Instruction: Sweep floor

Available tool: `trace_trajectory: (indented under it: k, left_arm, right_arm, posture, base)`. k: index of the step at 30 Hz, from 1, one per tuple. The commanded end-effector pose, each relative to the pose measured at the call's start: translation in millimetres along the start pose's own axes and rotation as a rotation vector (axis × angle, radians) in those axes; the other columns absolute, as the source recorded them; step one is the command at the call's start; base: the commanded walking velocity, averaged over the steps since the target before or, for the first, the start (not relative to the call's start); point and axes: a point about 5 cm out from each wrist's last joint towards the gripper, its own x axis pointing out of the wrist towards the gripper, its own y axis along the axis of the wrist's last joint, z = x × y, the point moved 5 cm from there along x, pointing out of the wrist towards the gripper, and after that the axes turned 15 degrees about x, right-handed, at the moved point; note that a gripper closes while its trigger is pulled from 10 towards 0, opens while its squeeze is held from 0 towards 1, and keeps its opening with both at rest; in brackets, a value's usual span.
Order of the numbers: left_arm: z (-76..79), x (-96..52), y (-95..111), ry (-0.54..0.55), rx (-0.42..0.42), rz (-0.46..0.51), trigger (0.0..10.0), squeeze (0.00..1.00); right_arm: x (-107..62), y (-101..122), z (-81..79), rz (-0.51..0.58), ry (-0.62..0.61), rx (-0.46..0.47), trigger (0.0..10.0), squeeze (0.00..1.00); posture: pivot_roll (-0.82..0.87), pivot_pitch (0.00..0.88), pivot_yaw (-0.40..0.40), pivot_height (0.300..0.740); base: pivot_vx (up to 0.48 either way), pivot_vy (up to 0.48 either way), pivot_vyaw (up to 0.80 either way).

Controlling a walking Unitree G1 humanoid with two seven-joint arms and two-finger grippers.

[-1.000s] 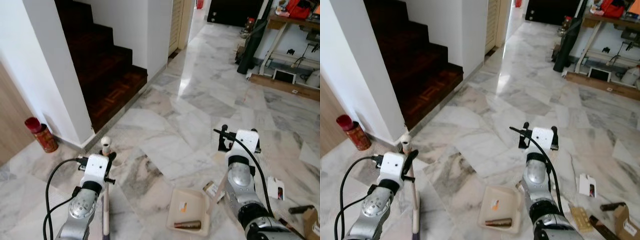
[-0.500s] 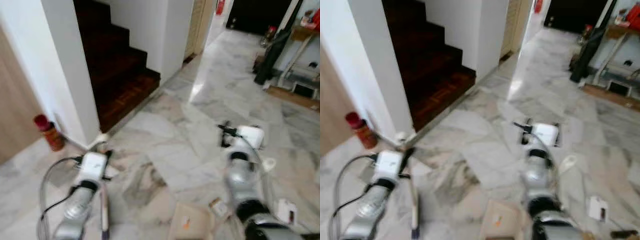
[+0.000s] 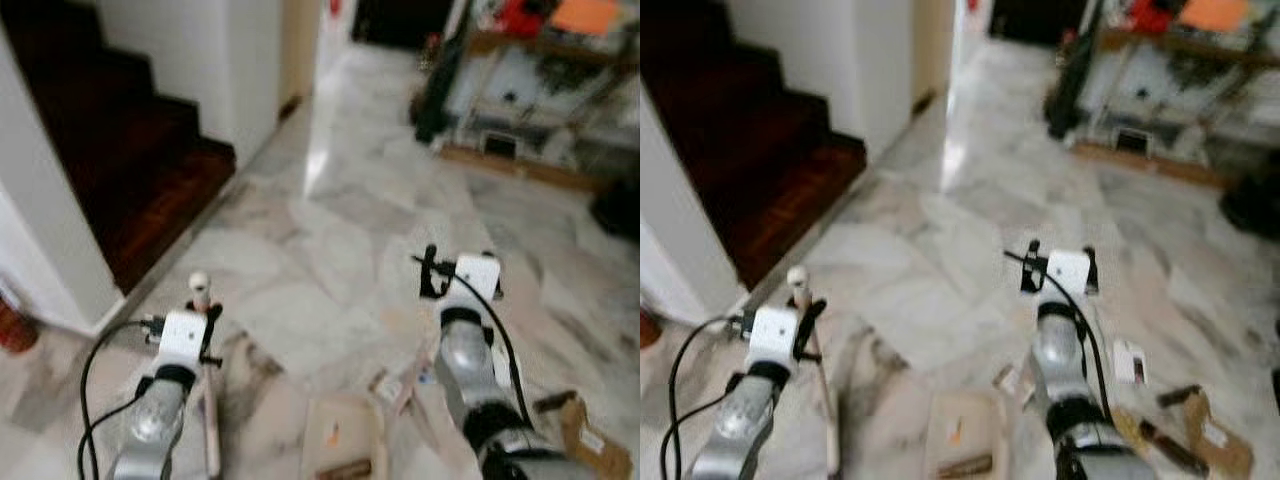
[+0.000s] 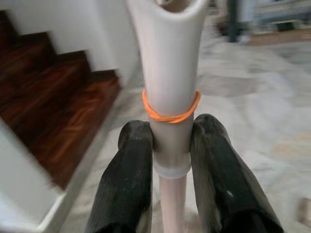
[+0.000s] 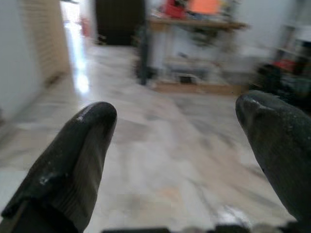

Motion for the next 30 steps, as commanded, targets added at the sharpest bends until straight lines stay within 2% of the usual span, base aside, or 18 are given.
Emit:
trace_trajectory:
  k: [1, 5, 8, 15, 18, 27, 30]
  left_arm:
    - [-8.5, 2.5, 7.2, 0.025, 0.018, 0.035, 10.0, 0.0]
    - [-8.8, 2.4, 7.1, 0.026, 0.019, 0.034, 10.0, 0.0]
    - [-9.0, 2.3, 6.9, 0.027, 0.021, 0.033, 10.0, 0.0]
    - [-9.5, 2.2, 6.4, 0.03, 0.026, 0.031, 10.0, 0.0]
    - [-9.5, 2.4, 6.4, 0.032, 0.027, 0.03, 10.0, 0.0]
    - [-7.7, 2.7, 7.2, 0.029, 0.023, 0.032, 10.0, 0.0]
    - [-6.4, 2.9, 7.0, 0.027, 0.022, 0.03, 10.0, 0.0]
  right_arm:
    - [2.6, 5.1, -3.2, 0.016, 0.002, 0.014, 10.0, 0.0]
    - [2.3, 5.1, -3.8, 0.017, 0.005, 0.02, 10.0, 0.0]
    - [2.0, 3.2, -7.1, 0.005, 0.025, 0.013, 10.0, 0.0]
    - [-3.2, -2.0, -31.0, -0.021, 0.162, 0.029, 10.0, 0.0]
    - [-3.7, -0.8, -34.5, -0.011, 0.185, -0.001, 10.0, 0.0]
    - [-2.9, -0.5, -30.9, -0.014, 0.18, 0.008, 10.0, 0.0]
    - [-2.1, -2.1, -26.9, -0.027, 0.158, 0.02, 10.0, 0.0]
  posture:
    - [0.08, 0.0, -0.064, 0.74]
    - [0.08, 0.0, -0.063, 0.74]
    - [0.08, 0.0, -0.063, 0.74]
    - [0.08, 0.0, -0.063, 0.74]
    - [0.07, 0.0, -0.063, 0.74]
    - [0.07, 0.0, -0.064, 0.74]
    - [0.07, 0.0, -0.065, 0.74]
  base:
    - [0.0, 0.0, -0.8]
    - [0.0, 0.0, -0.73]
    - [0.0, 0.0, 0.0]
    - [0.0, 0.0, 0.0]
    - [0.0, 0.0, 0.75]
    - [0.0, 0.0, 0.75]
    - [0.0, 0.0, 0.0]
